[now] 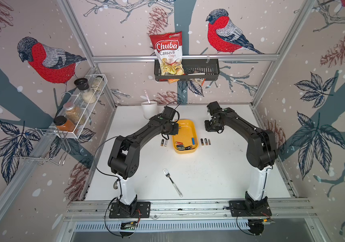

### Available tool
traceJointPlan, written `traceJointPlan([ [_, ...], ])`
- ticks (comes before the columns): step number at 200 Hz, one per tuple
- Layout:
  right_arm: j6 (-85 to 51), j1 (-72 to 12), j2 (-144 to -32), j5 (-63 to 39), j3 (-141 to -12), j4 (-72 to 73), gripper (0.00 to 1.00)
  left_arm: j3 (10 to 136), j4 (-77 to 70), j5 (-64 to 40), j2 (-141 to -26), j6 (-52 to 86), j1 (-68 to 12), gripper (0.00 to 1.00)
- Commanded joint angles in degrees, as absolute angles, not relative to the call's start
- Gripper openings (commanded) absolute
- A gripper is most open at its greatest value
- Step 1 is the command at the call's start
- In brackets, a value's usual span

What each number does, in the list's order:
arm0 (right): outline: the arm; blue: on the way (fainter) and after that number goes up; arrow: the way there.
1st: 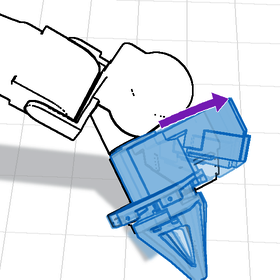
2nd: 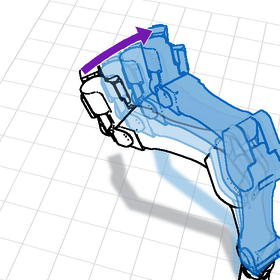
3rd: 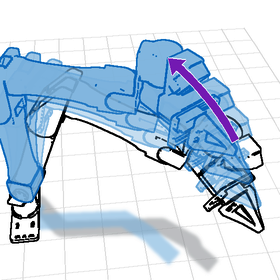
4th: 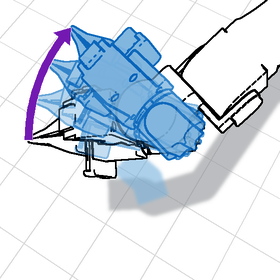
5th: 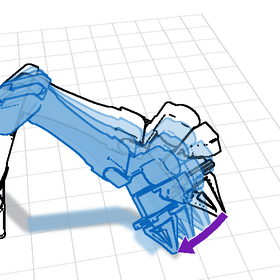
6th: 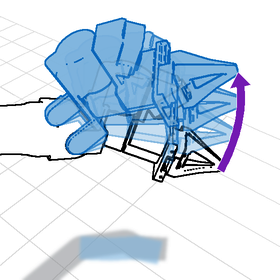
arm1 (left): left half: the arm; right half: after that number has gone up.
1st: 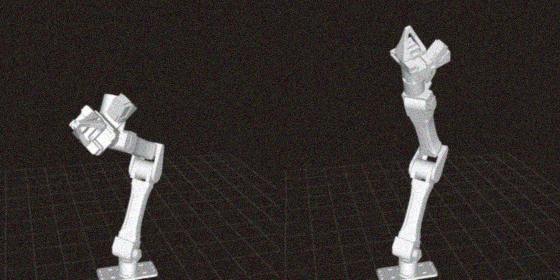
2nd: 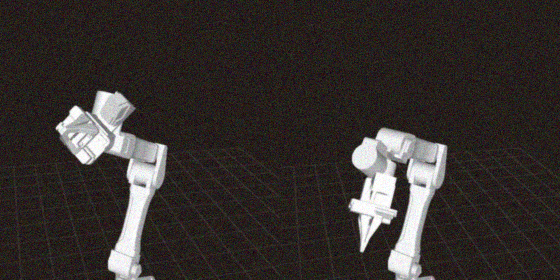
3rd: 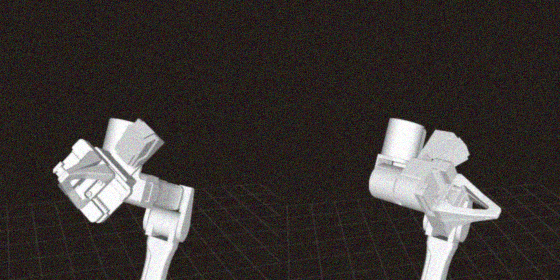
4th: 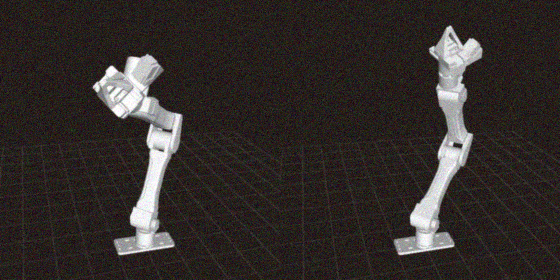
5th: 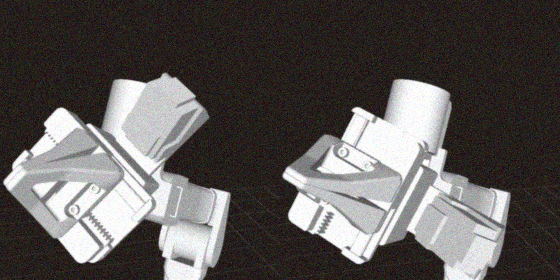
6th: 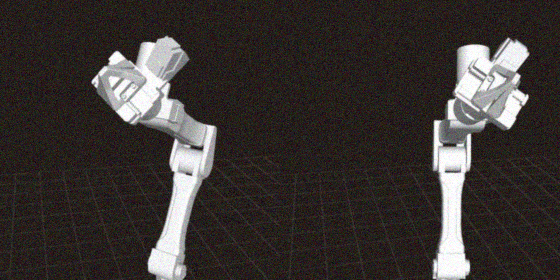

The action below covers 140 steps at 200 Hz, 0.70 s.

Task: Take the batteries out of the storage box
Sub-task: Pick up the battery from the storage box, then place the battery at the center of the board.

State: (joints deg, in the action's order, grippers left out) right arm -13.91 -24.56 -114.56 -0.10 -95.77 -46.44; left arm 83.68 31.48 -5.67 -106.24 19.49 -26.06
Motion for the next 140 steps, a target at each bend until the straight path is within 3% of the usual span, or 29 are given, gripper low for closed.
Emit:
traceJointPlan([
  [1, -14.45, -25.31, -115.52, 0.54, -97.41, -48.47, 0.27, 80.69, 30.76, -4.84, -103.22, 17.95, -23.44, 0.20],
  [65, -14.98, -26.69, -116.61, 1.04, -99.36, -49.71, 0.27, 70.00, 28.05, -4.11, -98.61, 14.37, -15.80, 0.20],
  [140, -15.45, -27.24, -116.69, 1.93, -99.52, -50.55, 0.27, 65.41, 24.72, -4.17, -101.99, 12.34, -14.91, 0.20],
])
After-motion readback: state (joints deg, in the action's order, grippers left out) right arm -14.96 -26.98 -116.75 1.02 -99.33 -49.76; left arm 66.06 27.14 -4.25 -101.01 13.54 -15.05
